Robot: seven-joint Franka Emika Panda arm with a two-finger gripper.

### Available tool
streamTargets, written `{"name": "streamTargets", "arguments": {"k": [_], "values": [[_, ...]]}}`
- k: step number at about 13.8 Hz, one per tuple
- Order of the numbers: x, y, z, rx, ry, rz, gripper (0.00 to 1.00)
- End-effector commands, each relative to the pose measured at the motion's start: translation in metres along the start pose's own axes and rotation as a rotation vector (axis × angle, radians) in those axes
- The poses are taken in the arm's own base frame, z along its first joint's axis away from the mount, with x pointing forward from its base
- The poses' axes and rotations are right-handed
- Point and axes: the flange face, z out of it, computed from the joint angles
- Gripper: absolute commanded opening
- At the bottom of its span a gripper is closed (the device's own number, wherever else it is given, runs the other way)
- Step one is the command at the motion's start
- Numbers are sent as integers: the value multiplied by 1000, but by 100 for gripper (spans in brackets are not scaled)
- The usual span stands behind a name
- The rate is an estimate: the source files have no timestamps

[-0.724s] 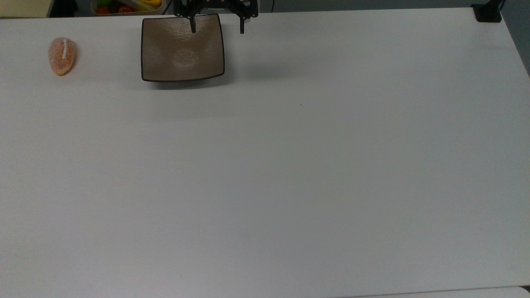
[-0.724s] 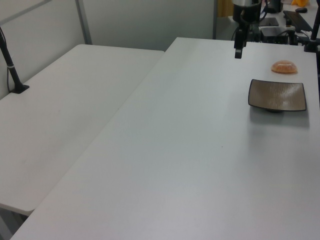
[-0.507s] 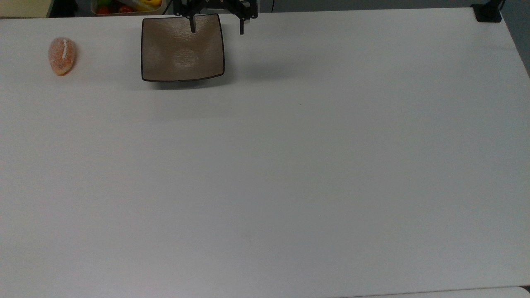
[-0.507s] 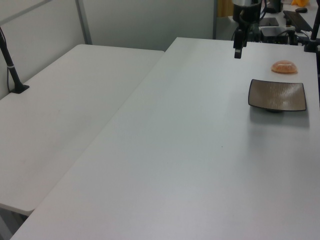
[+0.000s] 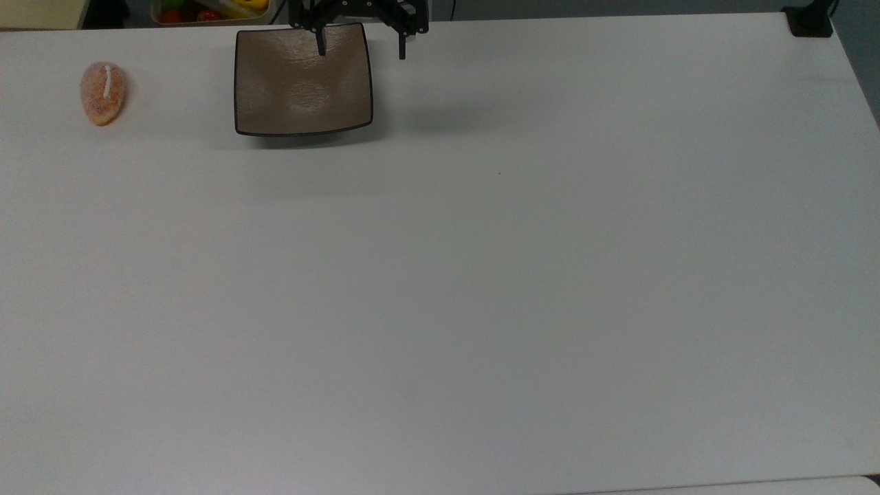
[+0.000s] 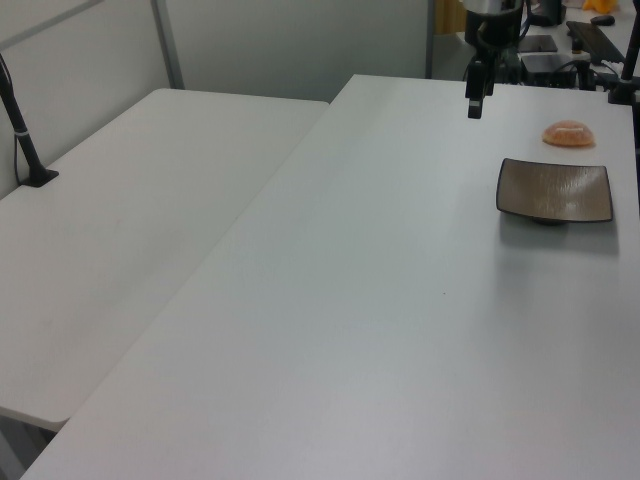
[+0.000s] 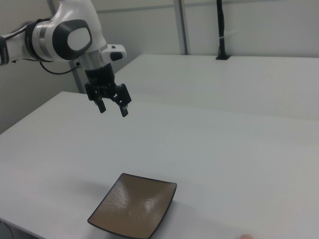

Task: Bread is placed on a ceramic plate
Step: 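Move the open gripper from above the brown plate toward the bread roll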

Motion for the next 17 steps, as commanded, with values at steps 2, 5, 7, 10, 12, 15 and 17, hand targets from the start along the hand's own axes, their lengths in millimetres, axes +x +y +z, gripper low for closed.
{"name": "streamTargets", "arguments": {"k": [2, 5, 7, 10, 12, 15, 17], "values": [[1, 0, -2, -1, -7, 8, 100], [2, 26, -2, -17, -3, 34, 100], [1, 57, -1, -37, 1, 42, 100], [-3, 122, 13, -83, -16, 18, 100], [-7, 161, 17, -92, 19, 8, 100], [-29, 231, 32, -98, -2, -4, 100], [-44, 269, 42, -105, -2, -19, 100]]}}
